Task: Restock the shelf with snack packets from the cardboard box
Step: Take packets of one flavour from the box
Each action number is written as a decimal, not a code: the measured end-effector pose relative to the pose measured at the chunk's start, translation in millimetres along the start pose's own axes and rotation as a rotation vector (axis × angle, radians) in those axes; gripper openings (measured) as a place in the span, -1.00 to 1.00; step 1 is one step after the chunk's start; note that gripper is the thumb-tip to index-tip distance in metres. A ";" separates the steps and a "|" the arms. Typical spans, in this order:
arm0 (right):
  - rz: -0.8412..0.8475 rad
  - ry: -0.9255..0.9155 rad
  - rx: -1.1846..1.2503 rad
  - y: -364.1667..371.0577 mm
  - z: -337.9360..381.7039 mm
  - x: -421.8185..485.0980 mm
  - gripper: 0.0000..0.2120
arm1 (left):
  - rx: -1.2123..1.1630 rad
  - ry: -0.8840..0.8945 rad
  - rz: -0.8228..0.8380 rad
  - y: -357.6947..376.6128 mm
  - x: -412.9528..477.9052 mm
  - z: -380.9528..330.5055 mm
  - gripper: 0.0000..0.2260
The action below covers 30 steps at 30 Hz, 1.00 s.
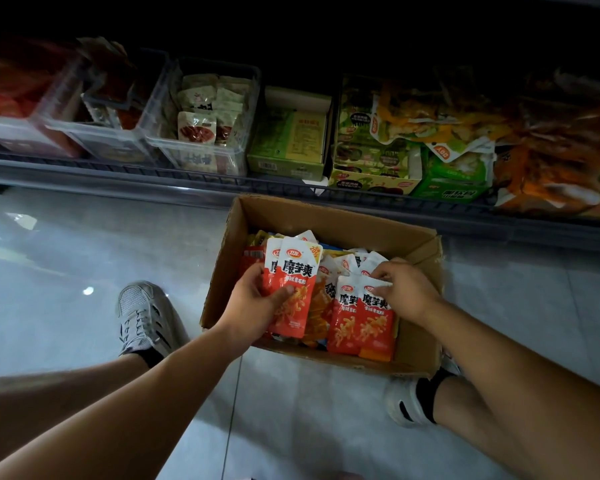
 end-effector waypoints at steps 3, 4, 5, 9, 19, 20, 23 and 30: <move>0.098 -0.023 0.223 -25.3 20.4 0.3 -0.87 | 0.006 0.010 -0.012 -0.1 -1.8 -3.3 -0.52; 0.145 -0.039 0.276 -33.2 31.6 -1.2 -0.87 | 0.023 0.023 -0.003 0.7 -2.8 -5.5 -0.54; 0.189 -0.059 0.316 -39.2 43.8 -3.5 -0.87 | 0.038 0.036 0.011 2.0 -4.1 -7.6 -0.55; 0.210 -0.101 0.425 -40.9 85.9 -11.1 -0.84 | -0.021 0.011 0.090 7.5 -8.0 -13.3 -0.58; -0.013 -0.009 0.543 -28.5 96.0 -10.1 -0.86 | -0.117 -0.050 0.183 8.0 -9.4 -14.0 -0.54; -0.035 0.005 0.566 -29.8 93.2 -9.0 -0.86 | -0.108 -0.046 0.189 8.7 -9.9 -13.9 -0.54; -0.070 0.018 0.578 -29.5 88.5 -8.6 -0.85 | -0.107 -0.052 0.216 13.5 -11.7 -14.8 -0.54; -0.076 0.078 0.768 -17.1 80.0 -3.0 -0.85 | -0.067 -0.061 0.157 12.6 -6.3 -10.0 -0.52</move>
Point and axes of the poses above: each hand's wrist, its own x-axis towards the middle knuckle, its own y-axis out of the palm, z = x × y, the point moved 7 cm from there along x, towards the middle knuckle, and after that the axes turned 1 degree about -z, right-handed, at the moved point
